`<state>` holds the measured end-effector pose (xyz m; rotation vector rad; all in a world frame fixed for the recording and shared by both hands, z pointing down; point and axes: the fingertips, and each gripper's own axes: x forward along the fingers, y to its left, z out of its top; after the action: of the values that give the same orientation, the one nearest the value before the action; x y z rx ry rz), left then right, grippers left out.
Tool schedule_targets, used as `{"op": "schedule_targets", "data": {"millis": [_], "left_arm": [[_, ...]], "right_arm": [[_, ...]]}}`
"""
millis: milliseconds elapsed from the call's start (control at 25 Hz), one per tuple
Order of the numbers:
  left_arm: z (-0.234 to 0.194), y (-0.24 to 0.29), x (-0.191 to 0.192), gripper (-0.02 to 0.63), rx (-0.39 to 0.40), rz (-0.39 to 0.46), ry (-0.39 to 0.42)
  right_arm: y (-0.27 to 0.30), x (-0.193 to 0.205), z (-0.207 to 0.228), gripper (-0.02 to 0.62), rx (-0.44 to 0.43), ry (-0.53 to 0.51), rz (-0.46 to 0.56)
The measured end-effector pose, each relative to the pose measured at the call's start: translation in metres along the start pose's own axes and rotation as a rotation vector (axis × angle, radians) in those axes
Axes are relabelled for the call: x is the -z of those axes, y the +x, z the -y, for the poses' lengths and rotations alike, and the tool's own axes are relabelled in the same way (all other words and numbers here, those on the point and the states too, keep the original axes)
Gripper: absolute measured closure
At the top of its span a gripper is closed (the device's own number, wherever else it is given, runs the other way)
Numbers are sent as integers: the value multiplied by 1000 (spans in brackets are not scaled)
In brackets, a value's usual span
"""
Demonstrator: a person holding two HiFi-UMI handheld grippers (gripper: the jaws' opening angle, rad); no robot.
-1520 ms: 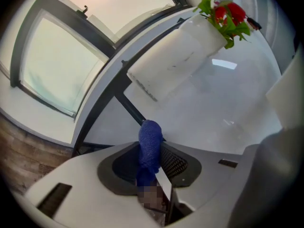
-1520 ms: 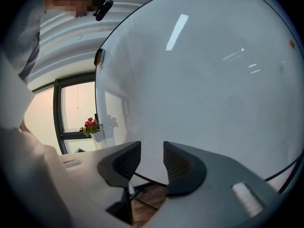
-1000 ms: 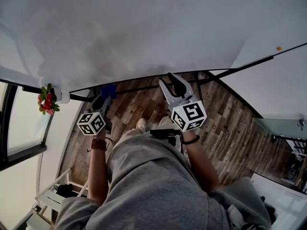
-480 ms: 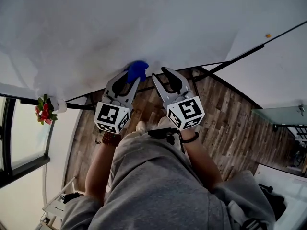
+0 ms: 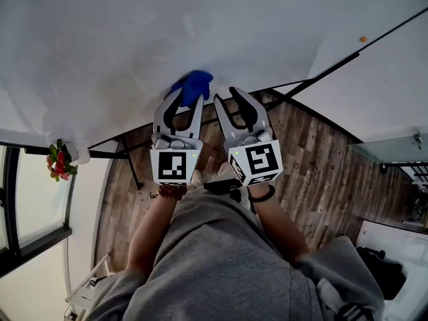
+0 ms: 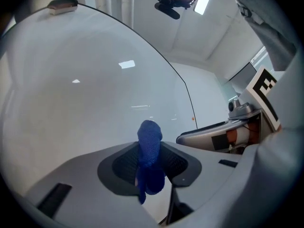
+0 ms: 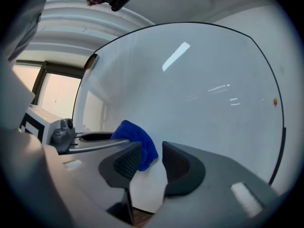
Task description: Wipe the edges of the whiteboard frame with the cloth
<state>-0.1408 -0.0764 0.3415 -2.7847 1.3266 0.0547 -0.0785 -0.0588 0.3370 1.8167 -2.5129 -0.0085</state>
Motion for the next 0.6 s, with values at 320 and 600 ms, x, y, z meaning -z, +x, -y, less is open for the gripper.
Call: {"op": "schedule_targets", "data": {"millis": [320,600], "left_arm": [[6,4,11,483,6,-4,47],[8,1,27,483,-8,-17,50]], "right_arm": [[-4,10,0,462,43,-5,-28],[-8,26,-2,506,45,-28,-66]]}}
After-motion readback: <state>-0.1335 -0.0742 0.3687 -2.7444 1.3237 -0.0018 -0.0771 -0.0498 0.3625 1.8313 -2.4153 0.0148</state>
